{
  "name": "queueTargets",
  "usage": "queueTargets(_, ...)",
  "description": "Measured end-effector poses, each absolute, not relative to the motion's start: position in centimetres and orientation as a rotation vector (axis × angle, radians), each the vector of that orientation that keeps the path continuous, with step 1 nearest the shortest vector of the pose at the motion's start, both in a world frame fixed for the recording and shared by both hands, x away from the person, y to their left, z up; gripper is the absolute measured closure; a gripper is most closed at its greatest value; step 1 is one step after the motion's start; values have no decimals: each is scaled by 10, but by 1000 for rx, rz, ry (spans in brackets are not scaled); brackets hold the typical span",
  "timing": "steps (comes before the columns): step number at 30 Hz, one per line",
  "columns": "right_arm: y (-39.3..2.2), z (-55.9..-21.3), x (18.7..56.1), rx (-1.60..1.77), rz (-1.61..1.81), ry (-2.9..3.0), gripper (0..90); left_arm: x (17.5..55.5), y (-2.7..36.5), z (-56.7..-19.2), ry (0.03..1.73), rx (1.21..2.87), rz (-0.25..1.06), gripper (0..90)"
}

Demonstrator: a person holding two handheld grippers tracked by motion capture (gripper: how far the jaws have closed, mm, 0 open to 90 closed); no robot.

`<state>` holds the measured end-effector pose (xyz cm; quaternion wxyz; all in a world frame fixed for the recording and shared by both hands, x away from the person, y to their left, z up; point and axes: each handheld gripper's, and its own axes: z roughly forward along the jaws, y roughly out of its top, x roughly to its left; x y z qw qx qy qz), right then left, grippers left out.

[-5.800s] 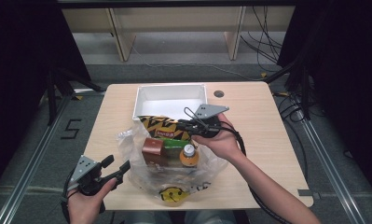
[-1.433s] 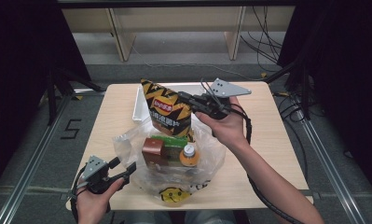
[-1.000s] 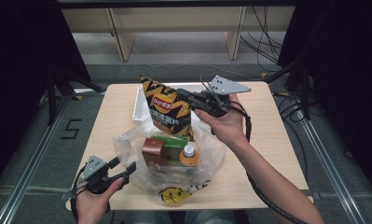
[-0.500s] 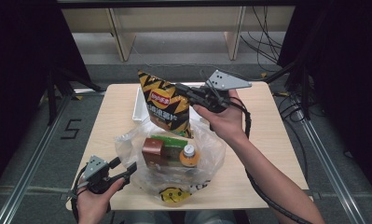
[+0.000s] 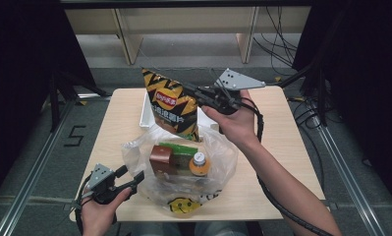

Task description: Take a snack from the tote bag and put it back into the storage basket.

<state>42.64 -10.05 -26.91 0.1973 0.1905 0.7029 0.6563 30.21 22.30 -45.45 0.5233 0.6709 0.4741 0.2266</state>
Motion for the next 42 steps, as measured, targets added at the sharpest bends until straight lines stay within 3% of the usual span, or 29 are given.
queueTargets(31,-93,-233,439,490,1845,1904,900,300,221,-455,1166,1607,533,310)
queueTargets(42,-88,-234,452,532,1841,1911,900,300,221,-455,1150,1611,533,310)
